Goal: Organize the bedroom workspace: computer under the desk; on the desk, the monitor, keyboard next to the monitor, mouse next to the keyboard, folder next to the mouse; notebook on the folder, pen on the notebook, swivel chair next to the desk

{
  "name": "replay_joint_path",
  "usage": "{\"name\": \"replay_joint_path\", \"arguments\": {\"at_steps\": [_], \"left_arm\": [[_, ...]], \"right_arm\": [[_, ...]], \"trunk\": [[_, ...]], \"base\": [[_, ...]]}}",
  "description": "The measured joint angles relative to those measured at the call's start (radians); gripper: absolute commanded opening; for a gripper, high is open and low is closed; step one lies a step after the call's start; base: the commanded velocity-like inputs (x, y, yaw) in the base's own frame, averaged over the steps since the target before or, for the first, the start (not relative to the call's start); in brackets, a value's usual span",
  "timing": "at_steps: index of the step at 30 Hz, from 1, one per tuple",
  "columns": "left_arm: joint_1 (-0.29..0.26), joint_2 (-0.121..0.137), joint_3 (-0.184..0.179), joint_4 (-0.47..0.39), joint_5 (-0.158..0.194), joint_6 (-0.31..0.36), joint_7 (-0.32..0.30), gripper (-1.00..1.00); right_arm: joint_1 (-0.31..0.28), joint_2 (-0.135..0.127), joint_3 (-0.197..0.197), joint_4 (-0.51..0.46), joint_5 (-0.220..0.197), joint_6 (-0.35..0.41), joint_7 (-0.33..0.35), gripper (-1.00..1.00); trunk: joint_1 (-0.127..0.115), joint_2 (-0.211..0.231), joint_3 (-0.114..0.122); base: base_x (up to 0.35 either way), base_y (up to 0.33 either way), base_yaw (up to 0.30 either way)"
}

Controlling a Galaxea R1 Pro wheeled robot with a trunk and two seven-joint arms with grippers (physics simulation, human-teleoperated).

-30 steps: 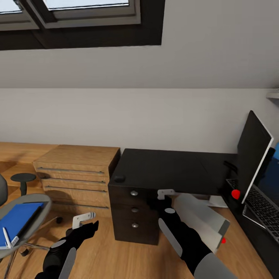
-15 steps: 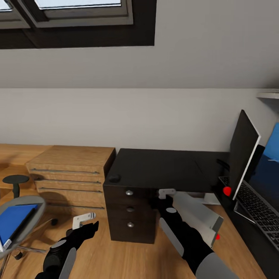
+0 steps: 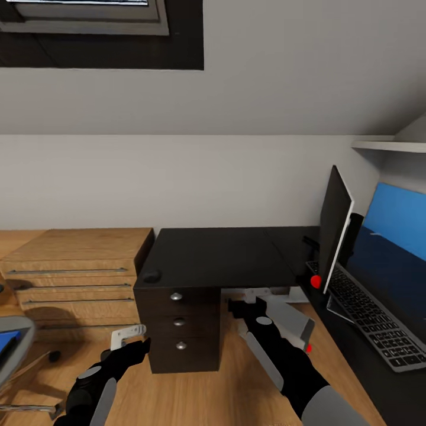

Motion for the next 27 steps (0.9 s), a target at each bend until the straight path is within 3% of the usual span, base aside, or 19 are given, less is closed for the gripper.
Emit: {"name": "replay_joint_path", "arguments": {"at_steps": [20,27], "left_arm": [[0.0,0.003,0.004,0.0,0.002,0.0,0.0,1.0],[0.0,0.003,0.005,0.0,0.003,0.0,0.0,1.0]], "right_arm": [[0.0,-0.009,-0.019,0.001,0.0,0.001,0.0,1.0],[0.0,-0.015,-0.019,0.0,0.0,0.001,0.0,1.0]], "trunk": [[0.0,0.0,0.0],[0.0,0.0,0.0]], "base": [[0.0,0.0,-0.264],[0.0,0.0,-0.07]]}}
